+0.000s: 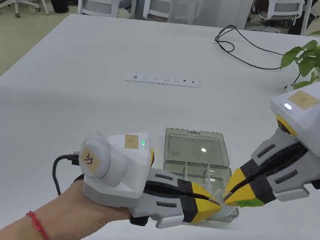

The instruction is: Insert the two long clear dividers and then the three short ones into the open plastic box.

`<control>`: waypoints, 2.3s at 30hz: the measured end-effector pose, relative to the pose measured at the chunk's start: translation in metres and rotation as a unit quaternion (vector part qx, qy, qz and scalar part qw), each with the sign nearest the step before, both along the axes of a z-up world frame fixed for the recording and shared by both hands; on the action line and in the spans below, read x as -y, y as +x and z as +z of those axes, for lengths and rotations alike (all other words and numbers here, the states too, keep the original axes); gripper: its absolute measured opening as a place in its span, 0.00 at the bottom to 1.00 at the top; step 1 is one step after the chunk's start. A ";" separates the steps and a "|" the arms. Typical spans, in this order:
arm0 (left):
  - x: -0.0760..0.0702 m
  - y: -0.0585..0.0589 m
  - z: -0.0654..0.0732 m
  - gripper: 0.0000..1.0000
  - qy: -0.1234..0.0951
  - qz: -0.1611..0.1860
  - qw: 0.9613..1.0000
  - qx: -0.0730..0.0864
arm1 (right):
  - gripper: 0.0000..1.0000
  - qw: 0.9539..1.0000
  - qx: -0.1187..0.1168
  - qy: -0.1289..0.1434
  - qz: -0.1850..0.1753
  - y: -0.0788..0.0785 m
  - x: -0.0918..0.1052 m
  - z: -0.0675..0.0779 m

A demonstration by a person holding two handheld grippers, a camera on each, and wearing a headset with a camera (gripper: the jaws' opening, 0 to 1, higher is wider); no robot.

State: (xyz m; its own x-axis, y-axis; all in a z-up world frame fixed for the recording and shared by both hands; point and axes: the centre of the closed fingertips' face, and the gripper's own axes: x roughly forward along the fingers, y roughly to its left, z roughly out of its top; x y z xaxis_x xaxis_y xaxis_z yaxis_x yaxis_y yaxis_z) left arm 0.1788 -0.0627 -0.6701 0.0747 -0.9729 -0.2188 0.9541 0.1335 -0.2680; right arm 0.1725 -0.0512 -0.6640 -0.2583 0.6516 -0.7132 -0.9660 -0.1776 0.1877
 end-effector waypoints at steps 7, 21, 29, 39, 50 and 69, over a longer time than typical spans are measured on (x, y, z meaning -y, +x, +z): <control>-0.003 0.002 -0.003 0.01 0.005 0.008 1.000 0.001 | 0.03 1.000 0.005 -0.004 0.001 -0.001 0.001 -0.001; -0.022 0.014 -0.010 0.15 0.023 0.043 0.999 0.000 | 0.03 0.999 0.021 -0.011 -0.024 0.013 0.012 -0.001; -0.039 0.021 -0.015 0.23 0.040 0.064 0.997 0.008 | 0.03 0.999 0.032 -0.019 -0.039 0.023 0.019 -0.004; -0.056 0.029 -0.026 0.39 0.062 0.086 0.994 0.009 | 0.03 0.996 0.049 -0.044 -0.056 0.043 0.031 -0.014; -0.073 0.037 -0.041 0.64 0.081 0.112 0.990 0.014 | 0.03 0.992 0.070 -0.079 -0.069 0.064 0.043 -0.033; -0.089 0.047 -0.059 1.00 0.098 0.139 0.985 0.009 | 0.03 0.983 0.098 -0.134 -0.079 0.092 0.051 -0.095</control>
